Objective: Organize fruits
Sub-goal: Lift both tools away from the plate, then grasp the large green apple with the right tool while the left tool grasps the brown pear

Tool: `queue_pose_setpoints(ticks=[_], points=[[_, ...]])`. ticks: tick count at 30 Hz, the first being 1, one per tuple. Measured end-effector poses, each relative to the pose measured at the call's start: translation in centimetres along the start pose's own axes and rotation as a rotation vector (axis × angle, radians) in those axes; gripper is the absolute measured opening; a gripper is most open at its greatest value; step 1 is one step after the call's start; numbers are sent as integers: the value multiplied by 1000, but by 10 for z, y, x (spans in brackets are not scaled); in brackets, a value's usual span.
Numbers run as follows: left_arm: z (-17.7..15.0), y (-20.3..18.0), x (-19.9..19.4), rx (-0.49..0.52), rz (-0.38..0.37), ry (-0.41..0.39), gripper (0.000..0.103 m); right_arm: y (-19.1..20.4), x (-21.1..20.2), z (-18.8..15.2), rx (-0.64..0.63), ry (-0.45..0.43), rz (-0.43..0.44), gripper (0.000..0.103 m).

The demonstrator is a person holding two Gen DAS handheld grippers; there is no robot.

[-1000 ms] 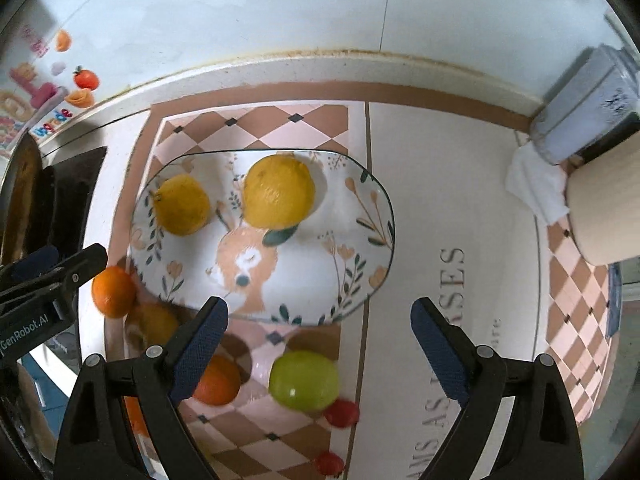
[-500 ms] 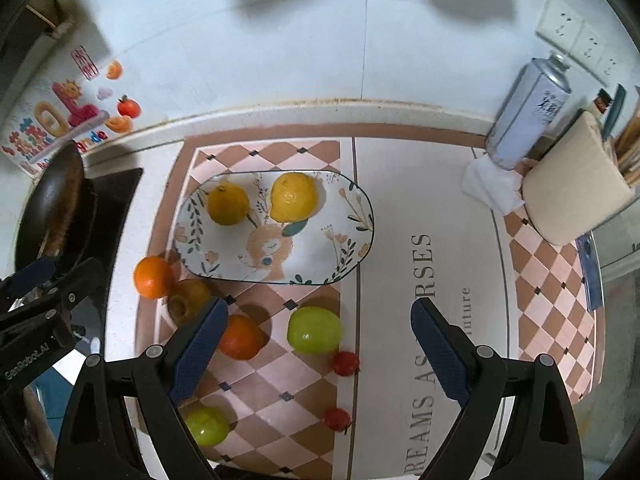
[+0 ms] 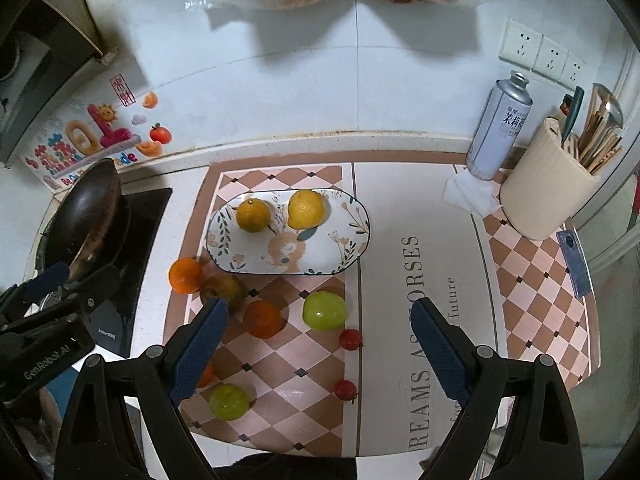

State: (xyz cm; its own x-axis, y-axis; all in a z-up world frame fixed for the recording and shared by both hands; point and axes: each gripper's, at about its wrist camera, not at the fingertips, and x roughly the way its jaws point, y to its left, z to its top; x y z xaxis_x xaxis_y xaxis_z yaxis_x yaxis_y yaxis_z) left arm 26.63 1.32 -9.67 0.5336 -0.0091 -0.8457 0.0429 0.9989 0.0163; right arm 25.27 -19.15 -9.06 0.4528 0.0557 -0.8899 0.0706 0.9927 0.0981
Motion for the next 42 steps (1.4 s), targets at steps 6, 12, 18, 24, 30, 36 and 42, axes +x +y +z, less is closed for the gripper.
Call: queue_pose_setpoints(ticks=[6,12,18,24,30,36,42], points=[[-12,2,10,-24,-19,46,85,-3,0,-9,42,15,51,95],[-19,8,51,-43,-10,164,100,-21,52,-18,111,128,92,95],[-21,16,113,-97,3,321,100,-39,125,-34,189,254,137,93],[-16,15,172,-145,-22,444,100,-47,188,-39,219,336,148,74],[-14,3,221,-115,-35,550,98,-42,222,-31,173,379,131,74],[-24,-8,246,-67,-34,605,97,-28,249,-27,96,417,97,73],[-27,-12,255,-40,-33,612,85,-19,269,-30,82,441,94,69]])
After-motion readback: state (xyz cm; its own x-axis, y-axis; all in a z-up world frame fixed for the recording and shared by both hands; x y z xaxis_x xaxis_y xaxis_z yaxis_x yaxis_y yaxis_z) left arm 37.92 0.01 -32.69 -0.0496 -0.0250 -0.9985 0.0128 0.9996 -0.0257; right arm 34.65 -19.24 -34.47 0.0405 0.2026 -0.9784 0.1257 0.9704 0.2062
